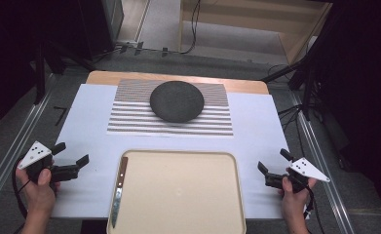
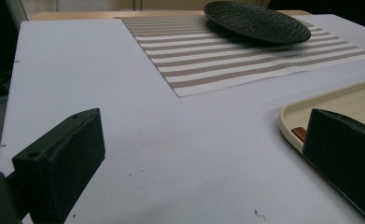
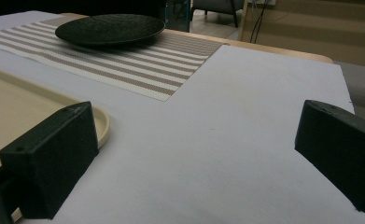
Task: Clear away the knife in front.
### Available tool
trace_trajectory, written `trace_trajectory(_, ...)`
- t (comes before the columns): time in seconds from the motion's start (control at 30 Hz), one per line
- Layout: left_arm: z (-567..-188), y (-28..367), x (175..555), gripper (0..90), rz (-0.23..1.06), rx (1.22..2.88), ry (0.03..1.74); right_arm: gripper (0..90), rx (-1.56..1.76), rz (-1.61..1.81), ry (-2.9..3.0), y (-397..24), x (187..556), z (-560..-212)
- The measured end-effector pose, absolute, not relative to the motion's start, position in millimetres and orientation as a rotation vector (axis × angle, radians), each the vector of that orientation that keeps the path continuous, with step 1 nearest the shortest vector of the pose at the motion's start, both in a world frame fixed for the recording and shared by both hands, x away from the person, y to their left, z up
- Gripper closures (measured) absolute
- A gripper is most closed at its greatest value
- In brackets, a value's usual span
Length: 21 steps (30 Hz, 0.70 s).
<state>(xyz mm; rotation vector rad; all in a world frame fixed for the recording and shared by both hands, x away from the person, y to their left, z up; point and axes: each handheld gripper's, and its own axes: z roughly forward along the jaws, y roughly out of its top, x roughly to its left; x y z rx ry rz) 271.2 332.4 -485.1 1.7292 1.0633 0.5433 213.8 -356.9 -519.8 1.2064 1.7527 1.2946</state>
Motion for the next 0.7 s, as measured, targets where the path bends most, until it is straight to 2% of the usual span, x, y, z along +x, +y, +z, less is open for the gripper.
trace_trajectory(0.7, -491.0, 332.8, 267.0, 0.0, 0.534, 1.704, 1.054, 0.0, 1.207, 1.291, 1.753, -357.5, 213.3, -520.0)
